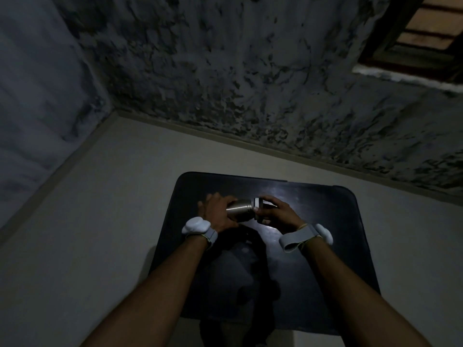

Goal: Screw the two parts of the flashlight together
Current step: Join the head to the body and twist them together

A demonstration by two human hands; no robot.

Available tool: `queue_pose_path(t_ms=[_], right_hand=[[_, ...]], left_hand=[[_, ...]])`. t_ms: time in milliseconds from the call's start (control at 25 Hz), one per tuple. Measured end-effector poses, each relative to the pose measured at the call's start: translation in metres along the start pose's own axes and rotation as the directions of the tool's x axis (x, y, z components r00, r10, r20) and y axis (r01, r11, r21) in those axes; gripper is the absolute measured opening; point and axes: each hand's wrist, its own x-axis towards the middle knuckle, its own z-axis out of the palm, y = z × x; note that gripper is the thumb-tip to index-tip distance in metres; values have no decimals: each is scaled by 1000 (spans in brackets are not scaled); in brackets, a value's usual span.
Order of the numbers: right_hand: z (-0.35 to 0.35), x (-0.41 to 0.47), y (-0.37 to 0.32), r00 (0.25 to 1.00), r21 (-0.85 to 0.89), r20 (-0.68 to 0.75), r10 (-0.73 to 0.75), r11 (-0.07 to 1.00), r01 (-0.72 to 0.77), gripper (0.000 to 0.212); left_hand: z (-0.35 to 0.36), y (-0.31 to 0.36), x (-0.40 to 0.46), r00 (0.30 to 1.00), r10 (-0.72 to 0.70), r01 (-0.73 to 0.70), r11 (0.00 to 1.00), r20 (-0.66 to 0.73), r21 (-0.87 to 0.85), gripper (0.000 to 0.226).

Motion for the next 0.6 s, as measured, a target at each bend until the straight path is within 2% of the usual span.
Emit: queue_pose_path(t_ms=[120, 240, 400, 600], right_hand=[[-2, -4, -7, 990, -251, 124, -66, 963, 96, 61], [-1, -6, -9, 973, -380, 196, -121, 905, 189, 67], [-1, -9, -8, 965, -435, 213, -151, 870, 232, 64], [6, -17, -11, 976, -411, 168, -138, 890, 197, 57]], left_hand=[[-3, -5, -1, 1000, 11, -11, 1000, 7, 20, 71], [-5, -7, -3, 999, 40, -40, 998, 13, 48, 71], [-7, -9, -4, 998, 54, -56, 997, 21, 54, 73], [-7, -13, -7, 998, 59, -59, 998, 24, -1, 74]])
